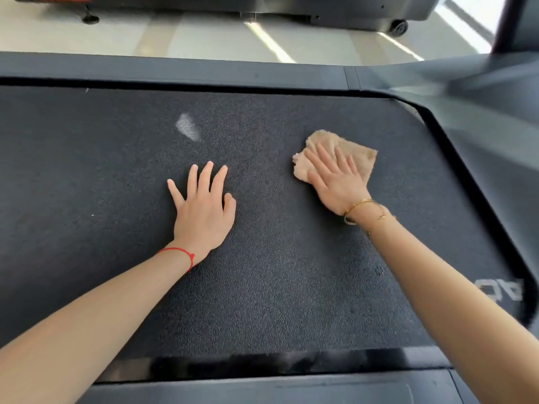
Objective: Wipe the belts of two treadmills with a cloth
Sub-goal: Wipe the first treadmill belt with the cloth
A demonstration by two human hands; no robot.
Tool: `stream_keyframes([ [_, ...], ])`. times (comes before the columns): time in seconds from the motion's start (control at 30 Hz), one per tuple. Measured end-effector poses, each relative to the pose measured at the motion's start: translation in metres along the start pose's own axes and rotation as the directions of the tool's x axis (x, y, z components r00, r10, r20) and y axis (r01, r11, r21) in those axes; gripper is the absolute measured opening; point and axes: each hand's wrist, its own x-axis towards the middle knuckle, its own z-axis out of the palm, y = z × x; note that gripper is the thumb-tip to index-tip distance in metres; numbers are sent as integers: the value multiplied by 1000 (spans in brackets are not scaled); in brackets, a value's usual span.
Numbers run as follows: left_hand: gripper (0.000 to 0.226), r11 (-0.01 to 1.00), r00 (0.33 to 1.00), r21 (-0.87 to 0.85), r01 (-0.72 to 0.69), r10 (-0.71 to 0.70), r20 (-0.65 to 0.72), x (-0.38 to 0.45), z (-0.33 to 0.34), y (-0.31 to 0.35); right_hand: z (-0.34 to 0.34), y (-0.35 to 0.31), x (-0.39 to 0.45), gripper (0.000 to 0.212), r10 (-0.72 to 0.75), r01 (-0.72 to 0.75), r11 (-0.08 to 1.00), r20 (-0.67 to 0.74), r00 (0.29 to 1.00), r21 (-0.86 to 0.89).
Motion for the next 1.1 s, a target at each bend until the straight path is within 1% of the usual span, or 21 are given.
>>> stream_keyframes([
  [0.07, 56, 1000, 1000, -6, 1, -2, -1, 0, 0, 0, 11, -19, -28, 52, -103, 103, 995, 15, 995, -4],
  [0.17, 56, 1000, 1000, -12, 9, -9, -8, 1, -1, 1, 24, -53, -93, 52, -317, 318, 948, 63, 946, -20],
  [0.23, 56, 1000, 1000, -11, 9, -9, -11, -1, -2, 2, 29, -69, -133, 52, -398, 400, 917, 94, 912, 6],
  [0.3, 56, 1000, 1000, -17, 2, -2, -14, -2, -3, 2, 31, -74, -163, 52, -436, 437, 899, 102, 894, 12],
  [0.37, 55, 1000, 1000, -18, -5, 5, -12, -3, -4, 3, 29, -65, -179, 53, -406, 407, 913, 84, 910, 11],
  [0.4, 55, 1000, 1000, -17, -12, 12, -10, -3, -4, 3, 26, -58, -182, 53, -363, 364, 931, 69, 929, 4],
  [0.43, 54, 1000, 1000, -17, -23, 23, -8, -3, -5, 3, 23, -49, -182, 53, -305, 305, 952, 52, 951, -12],
  [0.5, 54, 998, 998, -17, -59, 59, -2, -4, -5, 3, 17, -28, -171, 54, -143, 144, 989, 20, 989, -34],
  [0.57, 54, 995, 995, -13, -98, 98, 5, -5, -5, 2, 9, -14, -152, 53, 14, -14, 1000, 10, 1000, -6],
  [0.6, 54, 994, 994, -8, -112, 113, 9, -5, -5, 2, 7, -11, -144, 52, 70, -70, 997, 10, 997, 8],
  [0.67, 54, 992, 992, -1, -127, 127, 16, -5, -4, 2, 6, -16, -135, 51, 129, -129, 992, 7, 992, 16],
  [0.73, 55, 992, 992, -3, -124, 124, 21, -5, -4, 1, 11, -30, -140, 51, 98, -99, 995, 15, 995, 34],
  [0.8, 55, 992, 992, -24, -125, 125, 24, -6, -3, 5, 19, -50, -159, 52, -5, 4, 1000, 36, 999, 29],
  [0.87, 56, 985, 986, -66, -160, 162, 26, -11, -2, 16, 26, -66, -180, 52, -110, 110, 994, 48, 993, 4],
  [0.93, 56, 978, 979, -76, -196, 199, 32, -17, 1, 33, 31, -73, -199, 52, -175, 175, 984, 40, 984, -8],
  [1.0, 56, 982, 982, -55, -179, 182, 54, -19, 4, 50, 31, -68, -213, 52, -174, 174, 985, 26, 984, 1],
  [1.03, 56, 985, 983, -50, -168, 171, 66, -18, 6, 56, 30, -61, -217, 52, -149, 149, 989, 18, 989, 1],
  [1.1, 56, 983, 980, -44, -177, 180, 85, -16, 8, 66, 25, -42, -218, 53, -38, 38, 999, 6, 999, -9],
])
